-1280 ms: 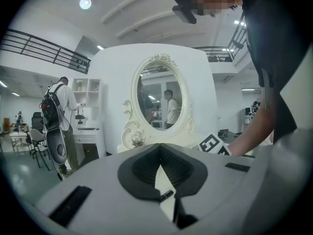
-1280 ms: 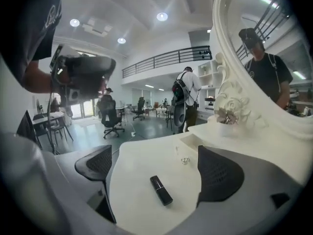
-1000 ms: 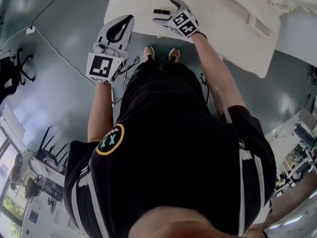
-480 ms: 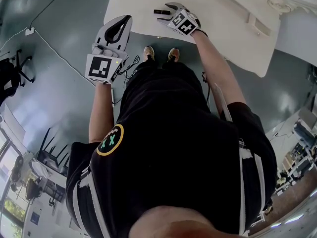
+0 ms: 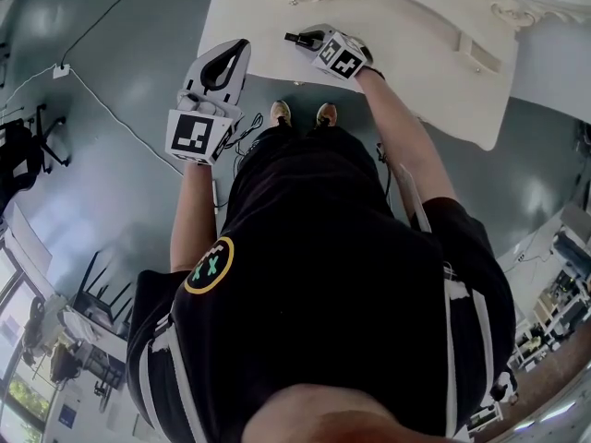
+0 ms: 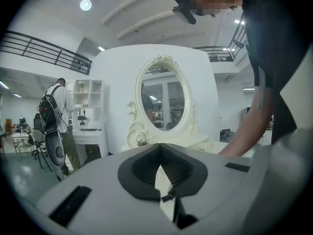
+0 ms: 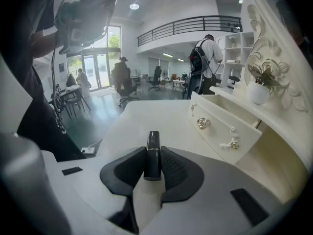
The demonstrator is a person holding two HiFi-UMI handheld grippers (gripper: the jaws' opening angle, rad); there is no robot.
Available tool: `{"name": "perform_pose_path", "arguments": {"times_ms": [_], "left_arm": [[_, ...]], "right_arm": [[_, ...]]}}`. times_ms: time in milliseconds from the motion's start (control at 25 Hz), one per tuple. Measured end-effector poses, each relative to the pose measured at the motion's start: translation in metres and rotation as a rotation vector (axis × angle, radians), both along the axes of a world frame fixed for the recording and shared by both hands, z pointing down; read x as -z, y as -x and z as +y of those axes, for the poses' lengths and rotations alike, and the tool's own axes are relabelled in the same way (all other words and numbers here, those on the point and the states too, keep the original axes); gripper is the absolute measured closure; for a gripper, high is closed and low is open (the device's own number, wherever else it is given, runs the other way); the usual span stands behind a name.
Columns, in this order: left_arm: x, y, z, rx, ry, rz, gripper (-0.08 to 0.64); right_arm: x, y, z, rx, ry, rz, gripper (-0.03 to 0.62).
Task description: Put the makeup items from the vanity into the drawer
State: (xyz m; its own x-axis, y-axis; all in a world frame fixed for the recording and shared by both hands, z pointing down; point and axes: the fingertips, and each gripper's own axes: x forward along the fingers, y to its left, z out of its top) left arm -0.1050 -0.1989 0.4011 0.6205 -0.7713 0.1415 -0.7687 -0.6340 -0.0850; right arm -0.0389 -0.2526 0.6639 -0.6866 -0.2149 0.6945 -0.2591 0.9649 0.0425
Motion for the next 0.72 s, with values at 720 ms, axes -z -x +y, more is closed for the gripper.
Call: {"name": "perform_pose_path", "arguments": {"times_ms": [720], "left_arm": [[0.006, 0.002, -0.007, -0.015, -0.019, 0.033, 0.540]], "right_arm": [[0.202, 0.023, -0.064, 0.078, -0.301, -0.157, 0.474]]}}
